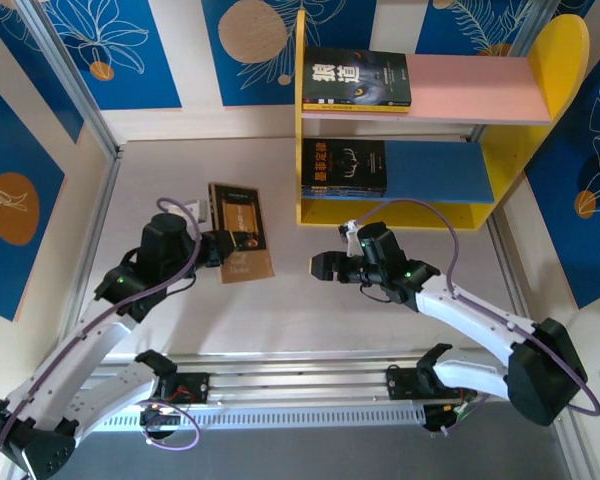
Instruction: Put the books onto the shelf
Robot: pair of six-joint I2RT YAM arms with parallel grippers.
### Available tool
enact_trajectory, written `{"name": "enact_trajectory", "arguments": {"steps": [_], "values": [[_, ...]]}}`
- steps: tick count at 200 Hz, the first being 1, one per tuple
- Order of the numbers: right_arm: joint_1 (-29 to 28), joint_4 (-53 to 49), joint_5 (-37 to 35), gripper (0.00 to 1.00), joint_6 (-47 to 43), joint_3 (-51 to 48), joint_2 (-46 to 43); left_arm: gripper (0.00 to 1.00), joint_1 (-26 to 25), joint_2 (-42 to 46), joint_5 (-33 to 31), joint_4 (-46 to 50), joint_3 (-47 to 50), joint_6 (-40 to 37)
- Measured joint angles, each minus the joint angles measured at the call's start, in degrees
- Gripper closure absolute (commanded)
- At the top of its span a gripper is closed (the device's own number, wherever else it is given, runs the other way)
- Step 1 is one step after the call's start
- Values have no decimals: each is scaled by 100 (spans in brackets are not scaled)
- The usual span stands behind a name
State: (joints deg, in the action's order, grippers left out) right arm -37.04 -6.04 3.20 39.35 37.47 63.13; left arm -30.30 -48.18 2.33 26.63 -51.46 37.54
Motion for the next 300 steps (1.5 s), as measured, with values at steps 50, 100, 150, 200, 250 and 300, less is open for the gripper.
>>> {"name": "enact_trajectory", "arguments": {"steps": [50, 100, 150, 200, 250, 300], "values": [[0, 39, 57, 32, 181, 203, -422, 100, 0, 166, -505, -442, -811, 46], [-39, 892, 221, 26, 667, 654, -748, 100, -42, -11, -601, -2142, -1172, 330], [-409, 2402, 229, 18, 1384, 704, -391, 100, -553, -39, -1056, -3923, -101, 739], [-765, 3117, 219, 17, 1679, 868, 83, 100, -1394, -256, -1552, -4712, 273, 603], [-881, 3373, 188, 17, 1805, 931, 210, 100, -1692, -446, -1784, -5353, 323, 540], [-953, 3770, -26, 21, 1908, 927, 238, 100, -1980, -627, -2065, -5801, 562, 542]]}}
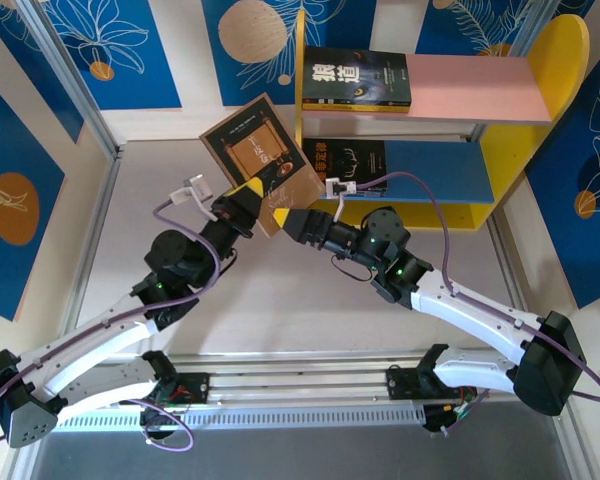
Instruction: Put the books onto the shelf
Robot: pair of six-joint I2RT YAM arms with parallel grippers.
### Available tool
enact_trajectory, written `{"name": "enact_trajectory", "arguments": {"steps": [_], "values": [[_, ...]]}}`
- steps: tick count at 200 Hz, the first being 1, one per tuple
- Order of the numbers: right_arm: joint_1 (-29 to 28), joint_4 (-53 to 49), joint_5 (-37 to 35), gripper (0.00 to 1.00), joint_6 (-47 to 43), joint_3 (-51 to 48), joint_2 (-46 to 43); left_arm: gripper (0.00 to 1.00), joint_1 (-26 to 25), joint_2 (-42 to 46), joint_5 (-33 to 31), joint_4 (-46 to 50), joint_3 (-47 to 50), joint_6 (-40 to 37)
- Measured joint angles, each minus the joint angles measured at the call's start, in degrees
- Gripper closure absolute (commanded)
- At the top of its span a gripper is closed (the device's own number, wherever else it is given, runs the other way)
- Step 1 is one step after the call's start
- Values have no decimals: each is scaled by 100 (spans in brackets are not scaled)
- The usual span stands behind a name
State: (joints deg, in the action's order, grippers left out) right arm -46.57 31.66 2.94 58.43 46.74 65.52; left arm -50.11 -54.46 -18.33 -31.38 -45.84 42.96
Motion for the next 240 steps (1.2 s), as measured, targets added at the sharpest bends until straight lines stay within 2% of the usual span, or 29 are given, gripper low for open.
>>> {"name": "enact_trajectory", "arguments": {"steps": [15, 66, 82, 106, 119, 145, 160, 205, 240], "values": [[-15, 116, -79, 27, 90, -22, 24, 100, -81, -33, -107, -243, 107, 0], [-33, 398, -234, 73, 317, -133, 61, 100, -205, -166, -437, -745, 269, 2], [-31, 496, -249, 81, 356, -136, 59, 100, -203, -184, -527, -809, 269, 0], [-31, 549, -256, 87, 315, -151, 20, 98, -205, -188, -584, -743, 269, 0], [-17, 507, -251, 90, 267, -155, 17, 87, -205, -179, -603, -667, 269, 2], [35, 339, -155, 95, 79, -166, -63, 60, -219, -76, -623, -323, 269, -50], [149, 72, -57, 96, -87, -175, -221, 50, -243, 63, -634, 33, 267, -83], [704, -1034, 409, 97, -667, -179, -911, 40, -229, 743, -988, 2225, -179, -385], [1169, -2083, 815, 98, -1191, -83, -1576, 35, 22, 1102, -951, 3945, -721, -667]]}}
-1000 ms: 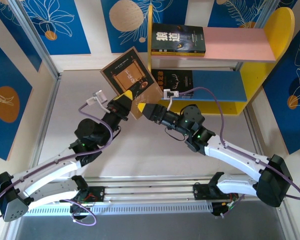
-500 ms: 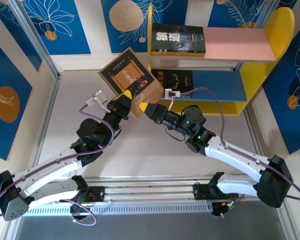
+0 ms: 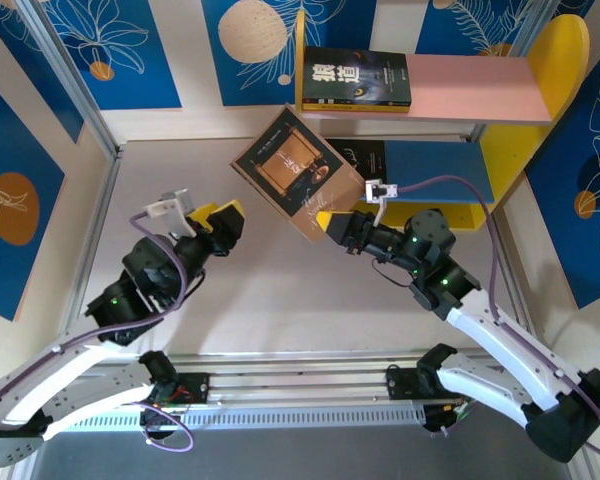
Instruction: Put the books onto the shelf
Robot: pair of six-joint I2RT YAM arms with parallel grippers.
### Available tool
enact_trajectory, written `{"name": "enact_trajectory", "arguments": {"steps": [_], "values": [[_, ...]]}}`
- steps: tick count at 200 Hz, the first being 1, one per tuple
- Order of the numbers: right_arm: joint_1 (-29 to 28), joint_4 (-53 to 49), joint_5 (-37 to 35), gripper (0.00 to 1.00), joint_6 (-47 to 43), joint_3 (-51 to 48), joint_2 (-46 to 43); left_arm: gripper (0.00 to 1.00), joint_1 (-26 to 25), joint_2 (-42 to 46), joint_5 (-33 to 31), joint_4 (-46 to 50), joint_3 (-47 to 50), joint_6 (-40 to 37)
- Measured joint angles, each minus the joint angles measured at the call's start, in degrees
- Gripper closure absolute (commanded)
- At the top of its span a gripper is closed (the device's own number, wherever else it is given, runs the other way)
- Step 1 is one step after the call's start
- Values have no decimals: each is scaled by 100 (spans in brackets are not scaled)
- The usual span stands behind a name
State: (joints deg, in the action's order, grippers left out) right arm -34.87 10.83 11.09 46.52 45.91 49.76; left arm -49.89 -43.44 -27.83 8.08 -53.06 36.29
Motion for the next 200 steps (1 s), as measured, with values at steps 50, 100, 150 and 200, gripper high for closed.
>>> {"name": "enact_trajectory", "arguments": {"steps": [50, 100, 150, 200], "values": [[422, -1453, 306, 98, -778, 492, -566, 32, 1346, -614, 1287, 2004, -1038, -367], [675, -2479, 398, 98, -1414, 964, -723, 31, 2090, -1370, 4240, 2140, -793, -527], [905, -3086, 518, 98, -1735, 1023, -710, 29, 2096, -1167, 5906, 1545, -719, -522], [935, -3364, 883, 98, -1884, 1023, -592, 28, 2103, -1209, 6448, 1134, -671, -468]]}}
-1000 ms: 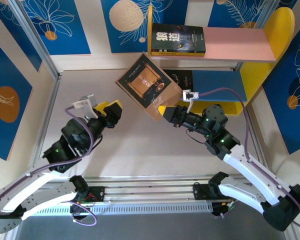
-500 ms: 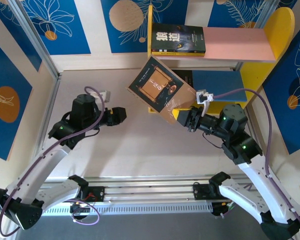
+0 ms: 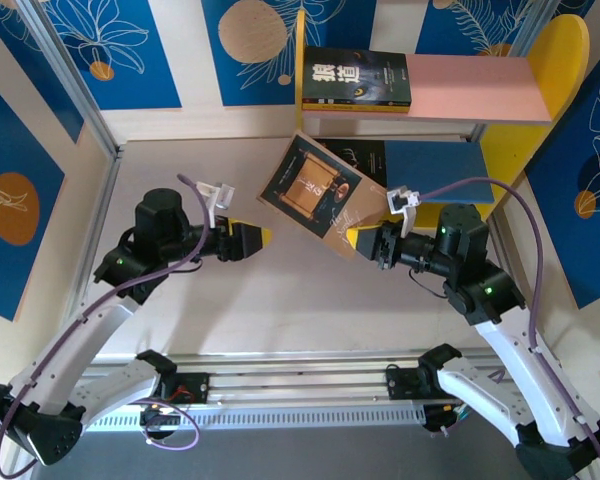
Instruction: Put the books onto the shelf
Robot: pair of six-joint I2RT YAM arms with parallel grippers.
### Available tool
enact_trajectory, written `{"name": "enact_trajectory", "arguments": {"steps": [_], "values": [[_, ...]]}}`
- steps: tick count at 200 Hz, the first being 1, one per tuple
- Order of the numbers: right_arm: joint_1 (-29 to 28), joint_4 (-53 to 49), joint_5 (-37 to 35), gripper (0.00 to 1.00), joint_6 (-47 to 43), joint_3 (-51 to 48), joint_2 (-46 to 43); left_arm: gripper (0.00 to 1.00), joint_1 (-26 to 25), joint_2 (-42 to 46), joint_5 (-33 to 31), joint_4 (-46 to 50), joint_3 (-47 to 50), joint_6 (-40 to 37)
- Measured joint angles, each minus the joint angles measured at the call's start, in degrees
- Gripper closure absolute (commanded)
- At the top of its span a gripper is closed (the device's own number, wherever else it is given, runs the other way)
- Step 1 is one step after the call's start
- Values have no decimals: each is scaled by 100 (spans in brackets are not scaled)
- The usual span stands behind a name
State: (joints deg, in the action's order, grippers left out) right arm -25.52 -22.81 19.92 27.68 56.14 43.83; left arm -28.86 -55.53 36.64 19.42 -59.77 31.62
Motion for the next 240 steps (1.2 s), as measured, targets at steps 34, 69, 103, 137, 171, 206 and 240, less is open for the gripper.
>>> {"name": "enact_trajectory", "arguments": {"steps": [34, 69, 103, 137, 171, 206, 240], "values": [[0, -140, 354, 98, -109, 2, 101, 28, 37, -190, 131, -98, 7, 87], [0, -389, 721, 98, -262, 107, 188, 28, 118, -308, 295, -212, 7, 162], [0, -728, 907, 98, -472, 361, 358, 30, 216, -310, 487, -380, 7, 258], [0, -1014, 1016, 98, -616, 417, 533, 36, 302, -310, 688, -474, 7, 295], [0, -1213, 1038, 98, -708, 420, 605, 44, 404, -310, 798, -509, 7, 304], [2, -1338, 1082, 98, -782, 511, 667, 58, 461, -310, 837, -514, 7, 304], [11, -1397, 1119, 97, -811, 605, 756, 80, 514, -308, 837, -542, 17, 321]]}}
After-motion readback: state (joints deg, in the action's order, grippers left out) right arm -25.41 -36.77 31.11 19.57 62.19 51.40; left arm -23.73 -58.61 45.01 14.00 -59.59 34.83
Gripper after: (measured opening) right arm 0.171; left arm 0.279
